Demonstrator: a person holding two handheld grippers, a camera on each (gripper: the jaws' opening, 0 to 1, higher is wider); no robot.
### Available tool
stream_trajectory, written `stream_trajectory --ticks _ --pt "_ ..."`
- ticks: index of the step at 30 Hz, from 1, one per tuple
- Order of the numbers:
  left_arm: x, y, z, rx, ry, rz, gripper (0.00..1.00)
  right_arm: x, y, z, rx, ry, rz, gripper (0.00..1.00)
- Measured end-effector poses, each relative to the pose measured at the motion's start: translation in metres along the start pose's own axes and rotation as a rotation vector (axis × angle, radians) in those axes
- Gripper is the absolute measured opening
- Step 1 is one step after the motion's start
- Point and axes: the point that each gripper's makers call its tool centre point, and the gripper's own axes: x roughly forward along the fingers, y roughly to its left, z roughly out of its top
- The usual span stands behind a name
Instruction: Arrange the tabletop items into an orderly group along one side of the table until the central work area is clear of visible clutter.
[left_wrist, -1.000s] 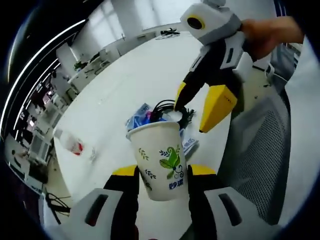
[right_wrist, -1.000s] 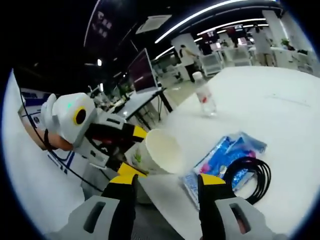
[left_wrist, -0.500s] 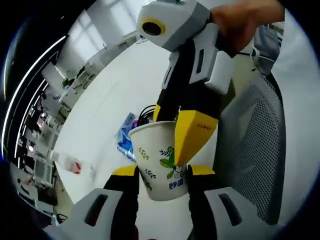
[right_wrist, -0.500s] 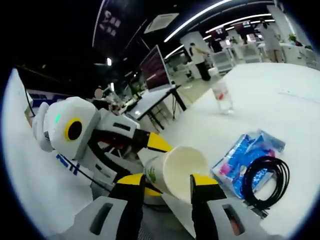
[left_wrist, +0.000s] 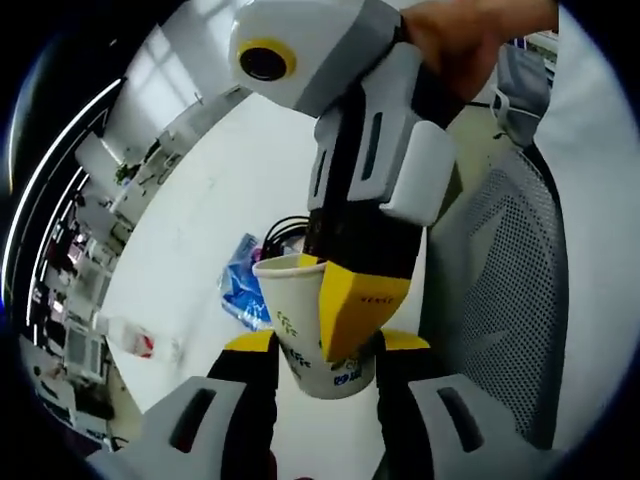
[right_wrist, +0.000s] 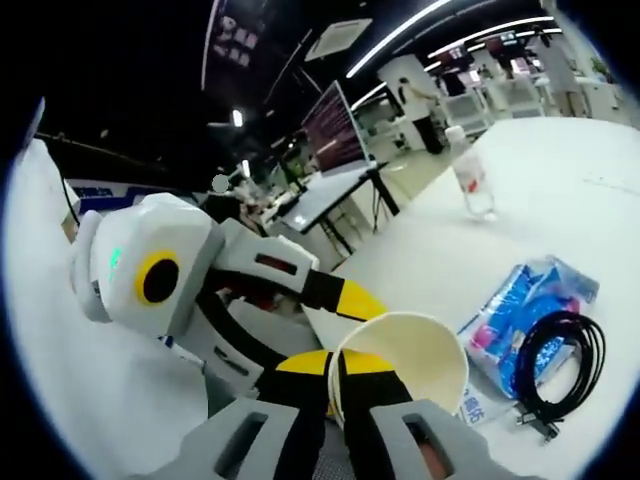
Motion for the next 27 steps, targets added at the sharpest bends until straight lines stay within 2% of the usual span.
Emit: stream_trajectory --ticks 8,17,24,27 --pt "-0.001 0.004 0.002 -0.02 -0.003 0.014 0.38 0.0 -0.005 0.002 -0.001 0.002 -0.014 0.0" --pt "0.004 0.018 0.003 -0.118 -0.021 0.045 0.37 0.001 -0.016 0.011 0.006 -0.031 -0.072 0.0" --pt "0.006 0.029 0.003 -0.308 -0.098 0.053 0.36 -0.004 -0.029 0.02 0.014 -0.039 -0.1 0.0" --pt "0.006 0.031 0.002 -0.361 -0.112 0.056 0.35 -0.006 -0.032 0.022 0.01 -0.032 -0.11 0.0"
